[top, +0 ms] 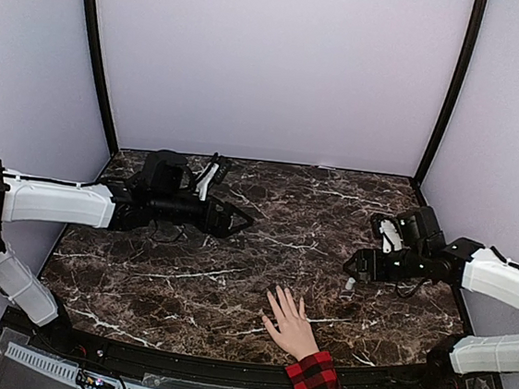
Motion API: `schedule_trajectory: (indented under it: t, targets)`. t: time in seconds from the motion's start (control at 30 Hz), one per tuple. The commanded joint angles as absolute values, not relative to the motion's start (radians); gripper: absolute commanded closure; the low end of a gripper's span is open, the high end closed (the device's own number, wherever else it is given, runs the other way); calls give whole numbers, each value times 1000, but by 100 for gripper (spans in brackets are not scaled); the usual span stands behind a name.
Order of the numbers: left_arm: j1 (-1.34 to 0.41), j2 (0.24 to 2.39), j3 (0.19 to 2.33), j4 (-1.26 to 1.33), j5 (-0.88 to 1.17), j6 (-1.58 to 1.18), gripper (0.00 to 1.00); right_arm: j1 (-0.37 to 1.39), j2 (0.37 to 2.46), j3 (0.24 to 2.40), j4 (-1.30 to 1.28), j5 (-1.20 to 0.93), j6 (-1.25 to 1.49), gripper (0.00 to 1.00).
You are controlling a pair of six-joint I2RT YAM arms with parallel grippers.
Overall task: Paint the nails
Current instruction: Pick up the nail polish bottle from the center of the board.
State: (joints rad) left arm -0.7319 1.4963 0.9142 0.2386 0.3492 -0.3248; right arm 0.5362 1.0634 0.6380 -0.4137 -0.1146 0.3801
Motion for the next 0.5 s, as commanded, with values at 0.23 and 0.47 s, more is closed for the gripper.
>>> schedule_trajectory:
  t: [0.23,0.47]
  targets:
    - [-728,1521,957,262,387,-320,1,642,1043,537,-334,8,507,16]
    - [-729,1516,951,257,379,-322,1,675,1054,480,-248,29,534,25]
